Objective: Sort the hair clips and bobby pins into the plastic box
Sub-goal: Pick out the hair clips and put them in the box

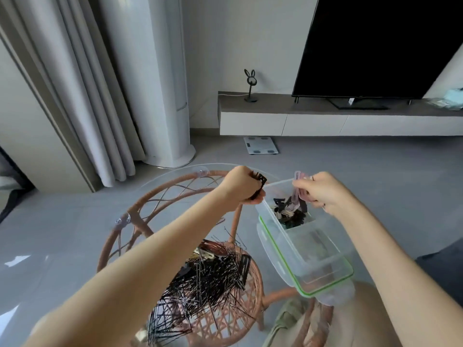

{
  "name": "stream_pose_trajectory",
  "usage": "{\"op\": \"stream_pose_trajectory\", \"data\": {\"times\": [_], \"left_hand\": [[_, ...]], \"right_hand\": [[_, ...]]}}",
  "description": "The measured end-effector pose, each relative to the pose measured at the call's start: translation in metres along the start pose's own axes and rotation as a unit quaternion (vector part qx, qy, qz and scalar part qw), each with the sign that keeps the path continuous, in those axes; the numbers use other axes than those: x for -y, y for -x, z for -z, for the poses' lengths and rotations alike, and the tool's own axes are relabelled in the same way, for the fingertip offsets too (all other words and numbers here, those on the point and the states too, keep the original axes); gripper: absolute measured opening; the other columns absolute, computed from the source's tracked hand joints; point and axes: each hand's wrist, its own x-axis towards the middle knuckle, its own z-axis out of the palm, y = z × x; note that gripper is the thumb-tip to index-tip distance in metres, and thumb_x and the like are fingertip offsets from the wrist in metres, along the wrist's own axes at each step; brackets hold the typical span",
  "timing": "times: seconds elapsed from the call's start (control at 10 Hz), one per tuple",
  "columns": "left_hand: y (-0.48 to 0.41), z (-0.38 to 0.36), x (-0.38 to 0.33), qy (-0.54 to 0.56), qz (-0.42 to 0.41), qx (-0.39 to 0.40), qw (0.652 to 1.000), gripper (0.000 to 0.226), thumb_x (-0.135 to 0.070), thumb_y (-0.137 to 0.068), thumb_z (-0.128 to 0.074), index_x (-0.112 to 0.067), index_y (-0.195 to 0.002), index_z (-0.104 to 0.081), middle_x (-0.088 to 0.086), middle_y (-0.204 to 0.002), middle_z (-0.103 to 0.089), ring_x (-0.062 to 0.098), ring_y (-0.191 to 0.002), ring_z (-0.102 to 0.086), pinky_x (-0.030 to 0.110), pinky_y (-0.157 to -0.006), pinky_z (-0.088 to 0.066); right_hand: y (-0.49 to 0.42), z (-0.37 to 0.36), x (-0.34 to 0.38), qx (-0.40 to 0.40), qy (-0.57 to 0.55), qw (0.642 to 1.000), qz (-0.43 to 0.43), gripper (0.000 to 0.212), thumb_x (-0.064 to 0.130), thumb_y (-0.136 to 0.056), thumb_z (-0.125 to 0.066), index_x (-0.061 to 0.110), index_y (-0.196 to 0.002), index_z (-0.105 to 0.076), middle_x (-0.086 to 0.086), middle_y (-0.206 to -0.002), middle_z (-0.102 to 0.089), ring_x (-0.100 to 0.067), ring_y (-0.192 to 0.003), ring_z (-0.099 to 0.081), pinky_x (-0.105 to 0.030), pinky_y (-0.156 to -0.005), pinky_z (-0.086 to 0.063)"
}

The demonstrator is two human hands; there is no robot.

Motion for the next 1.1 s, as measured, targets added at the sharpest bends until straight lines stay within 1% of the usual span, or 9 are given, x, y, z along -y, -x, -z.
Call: {"op": "stream_pose_trajectory", "data": {"times": [0.1,0.2,0.3,0.4,0.5,0.6,0.7,0.8,1.1], "left_hand": [[-0.019,-0.032,-0.021,-0.04,0.01,0.015,0.999,0.018,-0.003,-0.091,-0.044,-0.01,-0.075,-0.05,-0.004,-0.028,-0.053,0.009,-0.038,-0.056,0.015,-0.042,-0.051],[-0.025,-0.048,-0.035,-0.056,0.03,0.043,0.997,0.027,-0.005,-0.093,-0.042,-0.014,-0.067,-0.042,0.005,-0.066,-0.055,0.013,-0.052,-0.052,0.015,-0.039,-0.047],[-0.028,-0.043,-0.036,-0.051,0.042,0.048,0.997,0.022,-0.004,-0.094,-0.04,-0.008,-0.075,-0.05,0.006,-0.078,-0.053,0.017,-0.065,-0.054,0.016,-0.06,-0.054],[-0.025,-0.023,-0.025,-0.012,0.039,0.013,0.999,0.022,-0.002,-0.094,-0.041,0.003,-0.108,-0.058,0.013,-0.102,-0.058,0.024,-0.089,-0.058,0.031,-0.086,-0.051],[-0.017,0.014,-0.001,-0.105,0.004,-0.042,0.994,0.028,0.0,-0.091,-0.044,0.0,-0.114,-0.062,0.014,-0.109,-0.065,0.028,-0.099,-0.064,0.035,-0.089,-0.054],[-0.004,0.055,0.034,-0.286,-0.022,-0.08,0.955,0.028,-0.008,-0.088,-0.051,-0.01,-0.11,-0.066,0.01,-0.112,-0.065,0.027,-0.099,-0.062,0.03,-0.085,-0.049],[0.016,0.079,0.066,-0.446,0.045,-0.001,0.894,0.04,-0.023,-0.087,-0.059,-0.015,-0.126,-0.055,0.006,-0.137,-0.052,0.024,-0.12,-0.053,0.032,-0.102,-0.042],[0.03,0.089,0.093,-0.376,0.157,0.069,0.911,0.058,-0.027,-0.085,-0.064,-0.013,-0.136,-0.041,0.011,-0.144,-0.04,0.031,-0.113,-0.058,0.041,-0.094,-0.051],[0.046,0.054,0.127,-0.444,0.087,-0.04,0.891,0.086,-0.066,-0.068,-0.062,-0.003,-0.122,-0.044,0.016,-0.118,-0.051,0.03,-0.102,-0.053,0.036,-0.084,-0.047]], "right_hand": [[-0.009,0.003,-0.006,0.009,0.052,0.996,-0.068,0.025,0.01,-0.082,-0.062,0.006,-0.066,-0.043,-0.004,-0.05,-0.033,-0.008,-0.021,-0.021,-0.01,-0.03,-0.013],[-0.011,0.002,-0.013,0.023,0.046,0.995,-0.086,0.028,0.009,-0.085,-0.06,0.001,-0.061,-0.046,-0.007,-0.042,-0.044,-0.008,-0.017,-0.033,-0.008,-0.029,-0.026],[-0.015,0.001,-0.016,0.014,-0.019,0.996,-0.087,0.016,0.006,-0.085,-0.057,-0.006,-0.075,-0.057,-0.019,-0.069,-0.06,-0.022,-0.046,-0.061,-0.025,-0.044,-0.055],[-0.015,0.001,-0.012,0.02,0.031,0.997,-0.072,0.017,0.006,-0.089,-0.05,0.0,-0.074,-0.054,-0.013,-0.075,-0.057,-0.028,-0.058,-0.061,-0.028,-0.045,-0.055],[0.001,-0.002,-0.003,-0.047,0.3,0.951,0.054,0.022,0.007,-0.086,-0.044,0.005,-0.064,-0.05,-0.011,-0.064,-0.051,-0.034,-0.065,-0.053,-0.031,-0.055,-0.046],[0.035,-0.03,0.009,-0.119,0.378,0.893,0.21,0.017,0.013,-0.088,-0.046,0.007,-0.086,-0.062,-0.014,-0.088,-0.066,-0.035,-0.084,-0.058,-0.033,-0.065,-0.042],[0.065,-0.073,0.014,0.058,0.316,0.896,0.308,0.034,0.02,-0.087,-0.057,0.011,-0.12,-0.057,-0.008,-0.12,-0.062,-0.025,-0.11,-0.056,-0.035,-0.094,-0.044],[0.064,-0.116,0.006,0.228,0.373,0.845,0.308,0.061,0.026,-0.082,-0.065,0.017,-0.136,-0.039,-0.003,-0.136,-0.047,-0.023,-0.124,-0.043,-0.041,-0.105,-0.036],[0.029,-0.165,0.0,0.244,0.394,0.851,0.246,0.058,0.026,-0.076,-0.064,0.017,-0.129,-0.041,-0.006,-0.121,-0.056,-0.026,-0.11,-0.048,-0.04,-0.091,-0.041]]}}
